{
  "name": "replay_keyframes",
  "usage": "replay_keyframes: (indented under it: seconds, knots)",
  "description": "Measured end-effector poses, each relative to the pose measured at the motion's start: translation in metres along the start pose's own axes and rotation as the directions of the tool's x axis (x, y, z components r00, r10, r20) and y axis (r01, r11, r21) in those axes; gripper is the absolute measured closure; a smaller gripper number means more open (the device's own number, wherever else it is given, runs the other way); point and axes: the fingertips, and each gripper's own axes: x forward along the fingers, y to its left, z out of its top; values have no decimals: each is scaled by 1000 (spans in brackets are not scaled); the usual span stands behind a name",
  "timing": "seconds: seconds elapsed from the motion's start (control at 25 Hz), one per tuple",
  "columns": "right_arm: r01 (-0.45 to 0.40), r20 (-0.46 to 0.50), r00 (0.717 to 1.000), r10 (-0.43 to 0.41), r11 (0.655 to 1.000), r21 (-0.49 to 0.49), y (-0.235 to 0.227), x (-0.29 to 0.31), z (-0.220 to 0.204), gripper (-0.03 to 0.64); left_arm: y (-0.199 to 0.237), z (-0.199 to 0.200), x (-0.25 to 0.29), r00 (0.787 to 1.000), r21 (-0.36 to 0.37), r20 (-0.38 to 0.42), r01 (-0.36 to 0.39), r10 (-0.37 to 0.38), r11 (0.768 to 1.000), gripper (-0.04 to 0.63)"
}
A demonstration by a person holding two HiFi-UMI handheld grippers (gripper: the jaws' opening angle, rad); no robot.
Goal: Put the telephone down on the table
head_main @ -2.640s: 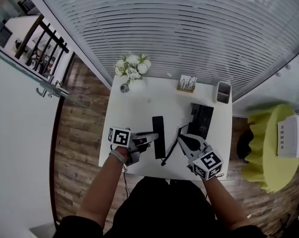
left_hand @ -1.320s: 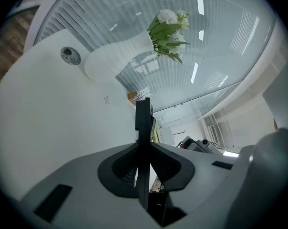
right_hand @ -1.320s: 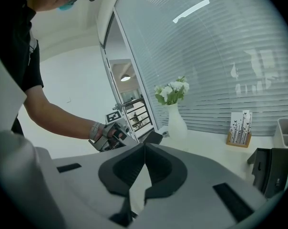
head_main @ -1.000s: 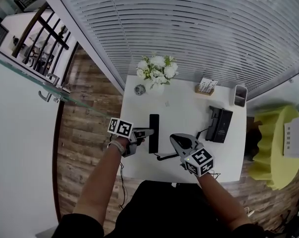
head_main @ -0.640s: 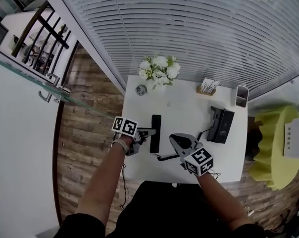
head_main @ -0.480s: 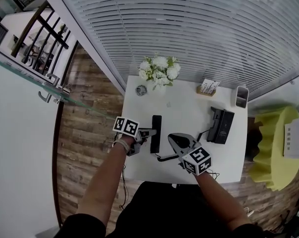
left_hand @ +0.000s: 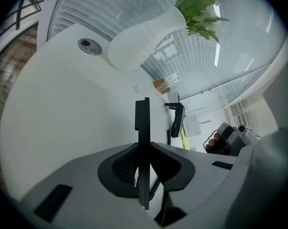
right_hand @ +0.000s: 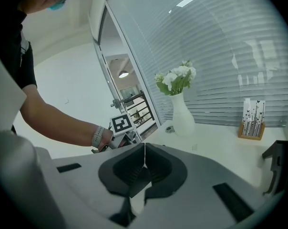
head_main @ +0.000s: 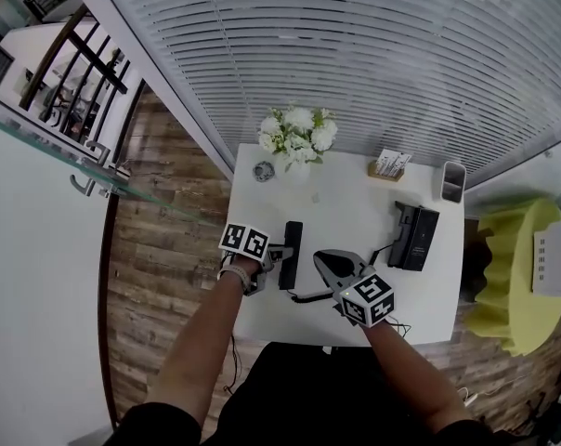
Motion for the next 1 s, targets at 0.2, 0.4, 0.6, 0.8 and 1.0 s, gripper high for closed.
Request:
replay_keyframes:
  seconds: [0.2,0.4,0.6,0.8,1.0]
  knots:
    - [7,2,1000,-7,1000,7,-1,-2,-1,594,7,2,5,999,-19,-6,-33,33,999,520]
    - [7,1,1000,-7,1000,11,0,0,-1,594,13,4,7,998,-39,-13,-65,65,997,520]
    - [2,-1,1000,-2,1000,14,1,-3,-2,594,16,4,10,996,-42,-16,-89,89,995,520]
    - [10,-3,1000,-10,1000,17,-2,-8,-4,594,21,3,12,991,-47,-15,-130,129,990,518]
    - [15,3,1000,-15,1000,22,-4,-12,-4,594,22,4,13,981,25,-43,-187,188,982,511]
